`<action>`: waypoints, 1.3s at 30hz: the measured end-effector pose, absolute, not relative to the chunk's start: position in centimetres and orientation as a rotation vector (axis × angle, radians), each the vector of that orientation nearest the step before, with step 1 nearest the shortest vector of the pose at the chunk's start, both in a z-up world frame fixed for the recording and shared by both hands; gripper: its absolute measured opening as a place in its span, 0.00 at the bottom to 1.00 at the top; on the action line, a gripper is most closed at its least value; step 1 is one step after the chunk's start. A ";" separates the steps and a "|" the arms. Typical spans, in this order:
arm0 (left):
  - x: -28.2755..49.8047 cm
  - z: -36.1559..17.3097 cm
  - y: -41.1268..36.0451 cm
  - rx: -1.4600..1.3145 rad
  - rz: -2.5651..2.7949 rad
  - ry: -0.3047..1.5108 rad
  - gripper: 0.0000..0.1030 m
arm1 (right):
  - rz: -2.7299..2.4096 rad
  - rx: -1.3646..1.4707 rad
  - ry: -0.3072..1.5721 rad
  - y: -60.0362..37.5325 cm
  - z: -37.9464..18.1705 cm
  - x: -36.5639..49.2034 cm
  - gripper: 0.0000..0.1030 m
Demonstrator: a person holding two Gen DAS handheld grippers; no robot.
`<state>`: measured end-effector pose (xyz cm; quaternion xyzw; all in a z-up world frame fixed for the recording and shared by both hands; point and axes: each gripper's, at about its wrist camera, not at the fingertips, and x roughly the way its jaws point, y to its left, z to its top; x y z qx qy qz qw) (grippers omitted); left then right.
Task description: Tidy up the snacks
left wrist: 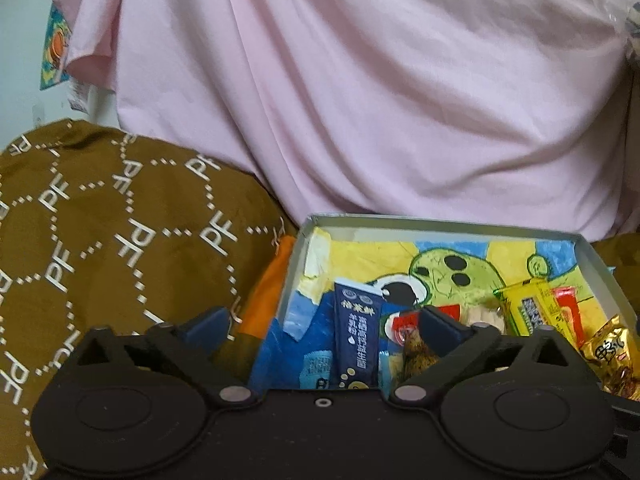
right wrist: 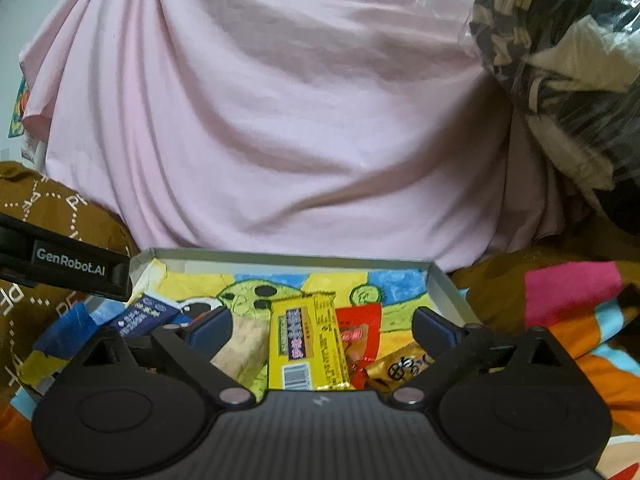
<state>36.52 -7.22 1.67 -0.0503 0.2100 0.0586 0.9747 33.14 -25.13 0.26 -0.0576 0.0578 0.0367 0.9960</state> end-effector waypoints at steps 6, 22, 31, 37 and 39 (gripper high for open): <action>35.0 2.9 -6.7 -0.096 0.133 0.411 0.99 | 0.069 -0.094 0.083 -25.8 1.6 31.8 1.00; 29.8 5.3 -6.4 -0.126 0.125 0.382 0.99 | 0.074 -0.091 0.025 -27.0 4.4 26.6 1.00; 26.9 5.7 -6.1 -0.126 0.117 0.382 0.99 | 0.050 -0.074 0.014 -27.7 5.3 24.5 1.00; 25.3 5.5 -5.7 -0.130 0.117 0.391 0.99 | 0.040 -0.066 0.012 -28.0 5.6 23.3 1.00; 24.8 5.4 -5.6 -0.138 0.117 0.399 0.99 | 0.041 -0.064 0.015 -27.9 5.6 22.8 1.00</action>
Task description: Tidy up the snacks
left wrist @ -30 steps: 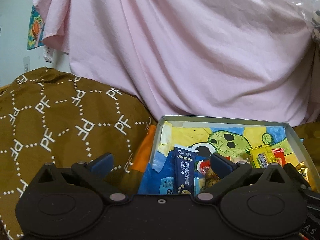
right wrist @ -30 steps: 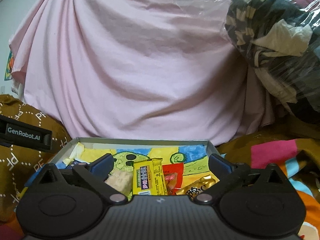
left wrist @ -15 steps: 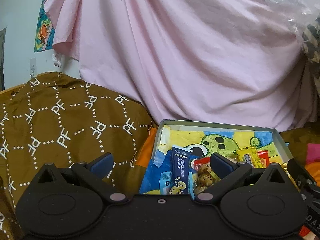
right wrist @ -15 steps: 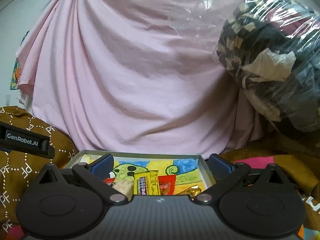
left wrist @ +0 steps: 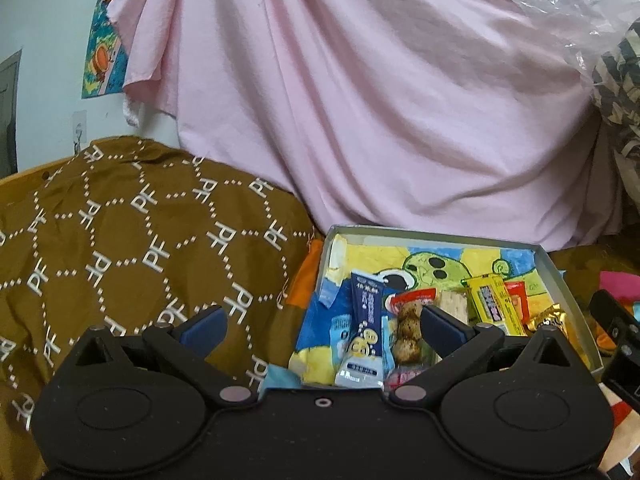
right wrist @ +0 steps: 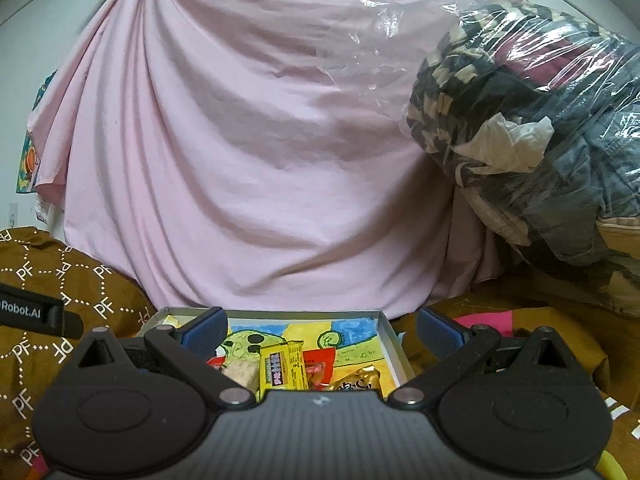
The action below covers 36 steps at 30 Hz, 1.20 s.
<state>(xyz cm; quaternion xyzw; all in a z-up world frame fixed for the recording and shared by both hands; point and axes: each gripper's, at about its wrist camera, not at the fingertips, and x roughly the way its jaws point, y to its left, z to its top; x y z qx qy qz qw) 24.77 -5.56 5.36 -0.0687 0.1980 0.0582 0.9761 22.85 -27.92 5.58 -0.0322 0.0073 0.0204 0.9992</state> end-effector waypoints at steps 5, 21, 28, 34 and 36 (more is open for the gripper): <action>23.6 4.9 -5.3 -0.152 0.120 0.414 0.99 | 0.047 -0.068 0.017 -27.7 5.5 21.7 1.00; 19.8 4.0 -5.2 -0.166 0.147 0.386 0.99 | 0.052 -0.069 0.063 -27.4 4.4 19.6 1.00; 18.4 3.8 -5.3 -0.139 0.135 0.374 0.99 | 0.068 -0.046 0.100 -27.2 4.0 18.8 1.00; 17.0 3.5 -5.3 -0.155 0.137 0.379 0.99 | 0.056 -0.057 0.118 -27.3 3.6 18.1 1.00; 16.5 3.5 -5.3 -0.153 0.138 0.371 0.99 | 0.056 -0.060 0.119 -27.3 3.5 17.8 1.00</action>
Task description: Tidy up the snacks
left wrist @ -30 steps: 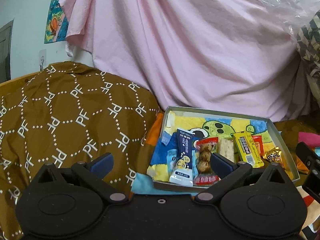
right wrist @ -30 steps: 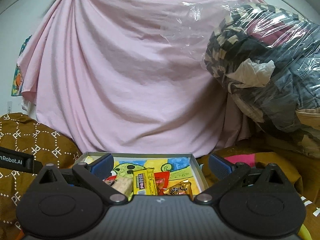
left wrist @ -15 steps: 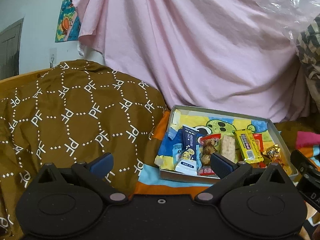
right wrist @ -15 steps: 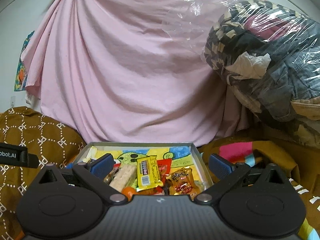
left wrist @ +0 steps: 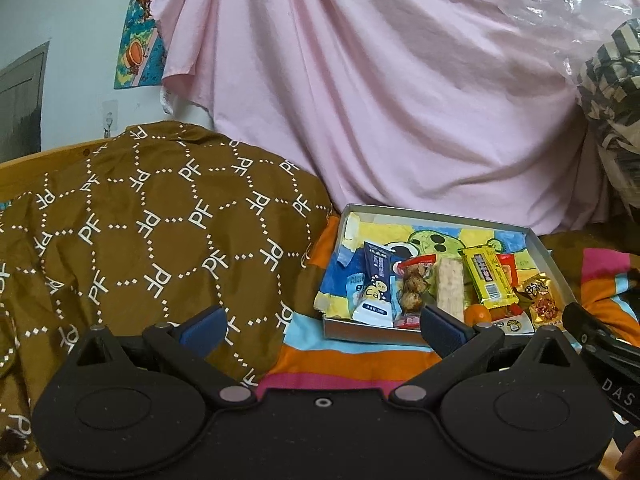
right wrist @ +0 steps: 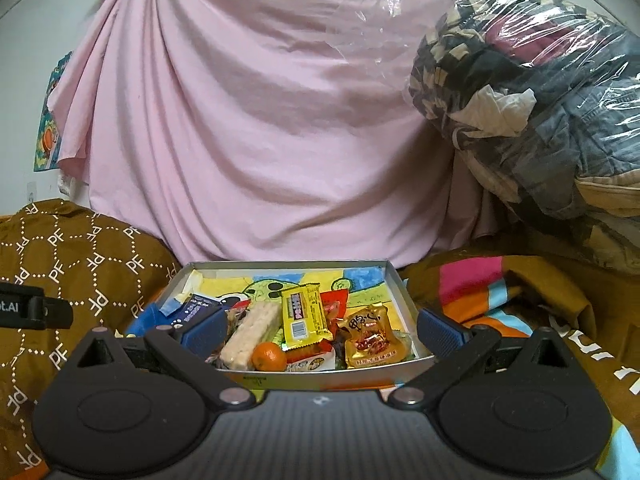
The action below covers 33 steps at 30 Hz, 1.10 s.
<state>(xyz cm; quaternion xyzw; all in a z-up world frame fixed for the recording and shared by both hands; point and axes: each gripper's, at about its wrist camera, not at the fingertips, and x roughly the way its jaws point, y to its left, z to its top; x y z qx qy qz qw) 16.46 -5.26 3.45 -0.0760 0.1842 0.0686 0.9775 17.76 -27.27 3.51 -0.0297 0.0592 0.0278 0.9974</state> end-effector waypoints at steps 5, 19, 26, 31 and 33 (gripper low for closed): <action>15.3 3.4 -5.2 -0.145 0.140 0.356 0.99 | 0.057 -0.057 0.124 -27.3 3.3 17.0 1.00; 14.1 2.9 -4.2 -0.130 0.160 0.347 0.99 | 0.061 -0.066 0.136 -26.5 2.7 15.8 1.00; 13.5 2.6 -3.5 -0.141 0.177 0.364 0.99 | 0.066 -0.064 0.147 -26.3 2.4 15.5 1.00; 12.9 2.3 -3.2 -0.151 0.186 0.371 0.99 | 0.071 -0.065 0.144 -26.2 2.4 14.9 1.00; 12.7 2.2 -3.1 -0.156 0.186 0.374 0.99 | 0.073 -0.065 0.146 -26.2 2.4 14.7 1.00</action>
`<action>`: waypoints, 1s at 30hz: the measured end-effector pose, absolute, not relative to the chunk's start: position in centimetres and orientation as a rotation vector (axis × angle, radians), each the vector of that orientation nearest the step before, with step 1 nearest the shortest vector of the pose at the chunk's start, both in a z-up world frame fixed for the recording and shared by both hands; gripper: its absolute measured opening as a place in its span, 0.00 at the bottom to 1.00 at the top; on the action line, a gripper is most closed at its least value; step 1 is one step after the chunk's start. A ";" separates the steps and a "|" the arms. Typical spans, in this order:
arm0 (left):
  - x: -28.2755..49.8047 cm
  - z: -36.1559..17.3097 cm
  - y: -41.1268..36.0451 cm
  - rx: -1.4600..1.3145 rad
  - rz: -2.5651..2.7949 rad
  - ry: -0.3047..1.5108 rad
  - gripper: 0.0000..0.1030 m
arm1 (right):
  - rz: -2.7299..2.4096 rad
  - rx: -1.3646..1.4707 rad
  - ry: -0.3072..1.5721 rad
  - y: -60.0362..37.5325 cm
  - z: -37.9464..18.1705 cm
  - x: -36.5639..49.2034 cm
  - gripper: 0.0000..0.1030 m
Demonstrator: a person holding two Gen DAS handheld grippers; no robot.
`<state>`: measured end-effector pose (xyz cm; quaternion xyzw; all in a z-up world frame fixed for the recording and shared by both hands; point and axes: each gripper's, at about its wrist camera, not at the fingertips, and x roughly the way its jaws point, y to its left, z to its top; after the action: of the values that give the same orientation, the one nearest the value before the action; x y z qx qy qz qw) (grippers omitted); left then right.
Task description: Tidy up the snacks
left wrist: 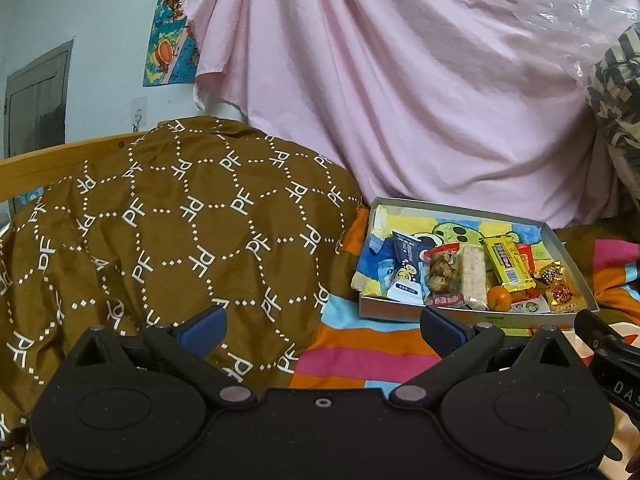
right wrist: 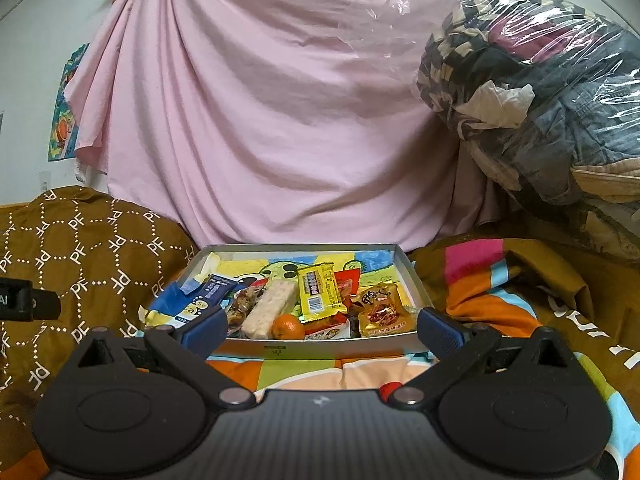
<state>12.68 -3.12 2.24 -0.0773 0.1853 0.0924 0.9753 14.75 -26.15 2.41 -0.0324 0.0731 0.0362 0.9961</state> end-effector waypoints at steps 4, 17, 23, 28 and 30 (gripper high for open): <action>12.2 2.0 -3.0 -0.161 0.186 0.375 0.99 | 0.076 -0.058 0.155 -26.1 2.3 14.3 1.00; 10.2 1.1 -2.0 -0.166 0.183 0.389 0.99 | 0.050 -0.034 0.174 -26.1 1.7 11.9 1.00; 9.7 1.2 -1.7 -0.159 0.169 0.385 0.99 | 0.049 -0.019 0.156 -25.9 1.5 9.9 1.00; 9.2 1.3 -1.4 -0.143 0.153 0.387 0.99 | 0.056 0.001 0.158 -25.9 1.3 9.0 1.00; 8.9 1.2 -1.3 -0.133 0.150 0.385 0.99 | 0.053 0.007 0.165 -25.8 1.3 8.8 1.00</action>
<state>8.90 -1.27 1.19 -0.0660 0.1912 0.0745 0.9765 8.77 -25.81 1.25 0.0036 0.0822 0.0267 0.9962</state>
